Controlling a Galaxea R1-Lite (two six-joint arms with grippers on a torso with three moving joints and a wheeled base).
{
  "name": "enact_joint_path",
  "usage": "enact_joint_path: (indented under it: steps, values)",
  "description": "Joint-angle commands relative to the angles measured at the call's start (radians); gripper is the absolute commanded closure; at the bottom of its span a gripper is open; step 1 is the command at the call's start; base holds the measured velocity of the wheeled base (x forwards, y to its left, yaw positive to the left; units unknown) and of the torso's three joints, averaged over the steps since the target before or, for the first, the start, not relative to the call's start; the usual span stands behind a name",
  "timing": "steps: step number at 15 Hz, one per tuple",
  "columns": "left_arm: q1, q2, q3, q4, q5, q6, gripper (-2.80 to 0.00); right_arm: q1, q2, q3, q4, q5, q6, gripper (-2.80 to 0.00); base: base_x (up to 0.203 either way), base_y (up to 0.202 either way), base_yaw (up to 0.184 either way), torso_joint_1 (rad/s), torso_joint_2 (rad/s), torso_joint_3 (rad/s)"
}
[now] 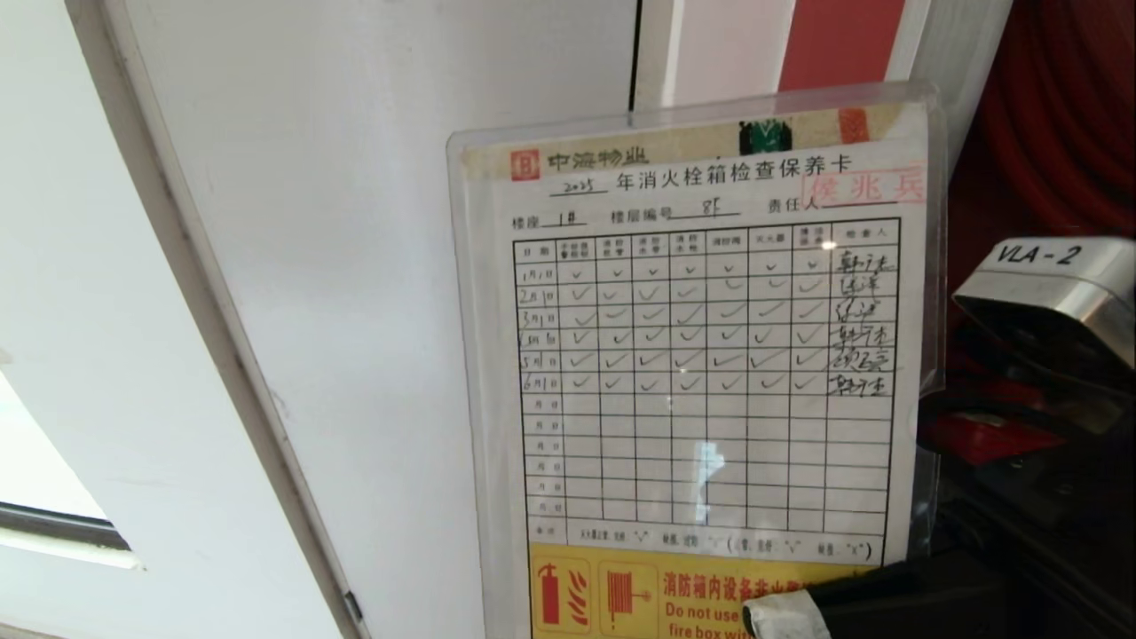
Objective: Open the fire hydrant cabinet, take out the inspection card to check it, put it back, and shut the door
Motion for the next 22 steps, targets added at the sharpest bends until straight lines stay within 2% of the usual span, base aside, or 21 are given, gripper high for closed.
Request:
enact_joint_path:
  steps: [1,11,16,22]
  values:
    - [-0.001,-0.001,0.006,-0.001,0.000,0.000,0.00,0.001,-0.006,0.012,-0.002,0.004,-0.015,0.00,0.000,0.000,0.000,0.000,0.00,0.000]
    - [0.000,-0.001,0.006,-0.001,0.000,0.000,0.00,0.002,-0.049,-0.058,-0.001,0.007,-0.012,0.00,0.000,0.000,0.000,0.000,0.00,0.000]
    - [0.000,-0.001,0.006,-0.001,-0.001,0.000,0.00,0.002,-0.009,-0.120,0.004,0.009,-0.008,0.00,0.000,0.000,0.000,0.000,0.00,0.000]
    - [-0.001,-0.001,0.006,-0.001,0.000,0.000,0.00,0.011,0.023,-0.074,0.006,0.010,-0.006,0.00,0.000,0.000,0.000,0.000,0.00,0.000]
